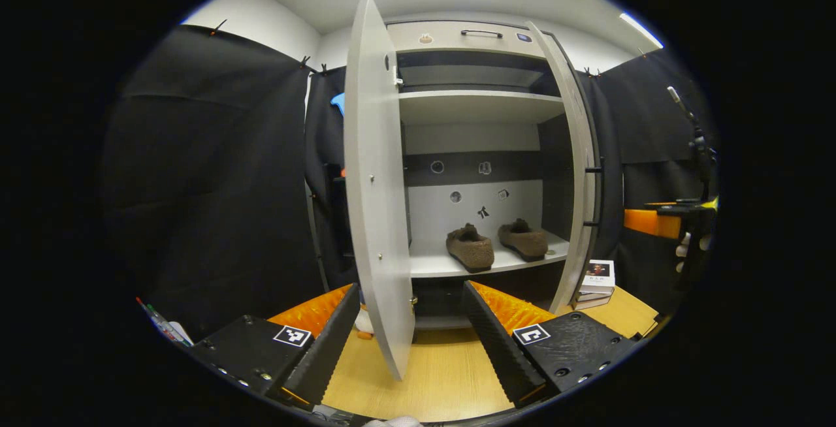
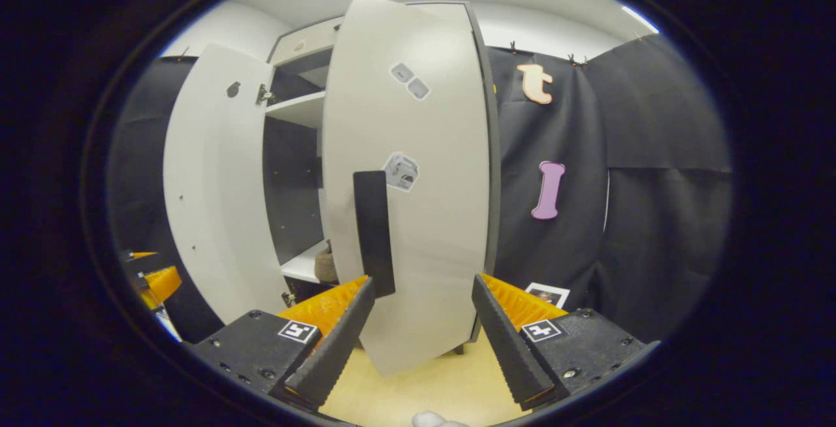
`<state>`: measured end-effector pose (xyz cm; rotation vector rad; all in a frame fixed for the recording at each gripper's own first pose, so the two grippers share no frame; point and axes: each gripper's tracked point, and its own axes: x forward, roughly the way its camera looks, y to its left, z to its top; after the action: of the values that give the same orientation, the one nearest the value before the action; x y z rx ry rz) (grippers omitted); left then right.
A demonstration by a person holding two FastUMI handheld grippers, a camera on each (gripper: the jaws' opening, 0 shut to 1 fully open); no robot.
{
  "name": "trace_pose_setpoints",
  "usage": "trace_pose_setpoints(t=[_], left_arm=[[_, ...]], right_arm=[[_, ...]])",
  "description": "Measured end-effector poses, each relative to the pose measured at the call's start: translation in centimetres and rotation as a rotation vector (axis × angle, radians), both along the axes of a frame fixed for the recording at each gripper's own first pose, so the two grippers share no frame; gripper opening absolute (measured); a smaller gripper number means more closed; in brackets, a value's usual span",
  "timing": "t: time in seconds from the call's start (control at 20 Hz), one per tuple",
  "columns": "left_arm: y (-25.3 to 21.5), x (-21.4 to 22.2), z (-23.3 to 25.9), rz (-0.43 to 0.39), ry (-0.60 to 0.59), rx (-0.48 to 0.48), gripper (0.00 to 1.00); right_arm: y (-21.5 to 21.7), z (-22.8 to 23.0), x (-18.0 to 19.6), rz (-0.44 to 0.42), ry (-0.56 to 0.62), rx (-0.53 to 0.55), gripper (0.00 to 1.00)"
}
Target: Grab one shoe with the right hand and put it into the shoe cabinet, grab the other shoe with the left hand and put it into the shoe cabinet; then close the right door with the right hand and the left door with the left hand.
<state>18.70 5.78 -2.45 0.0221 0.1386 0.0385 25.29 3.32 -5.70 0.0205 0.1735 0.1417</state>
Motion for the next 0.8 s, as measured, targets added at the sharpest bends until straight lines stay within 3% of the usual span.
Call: trace_pose_setpoints(t=[0.1,0.5,0.8], left_arm=[[2.7,1.0,0.4,0.035,-0.01,0.009,1.0],[14.7,5.2,2.4,0.214,-0.056,0.037,0.96],[15.2,8.6,2.5,0.191,-0.072,0.051,0.94]], right_arm=[[0.8,-1.0,-1.5,0.008,0.016,-0.011,0.99],[-0.1,-4.5,-5.8,-0.041,0.104,0.027,0.99],[-2.0,-5.4,-7.1,-0.104,0.137,0.042,0.98]])
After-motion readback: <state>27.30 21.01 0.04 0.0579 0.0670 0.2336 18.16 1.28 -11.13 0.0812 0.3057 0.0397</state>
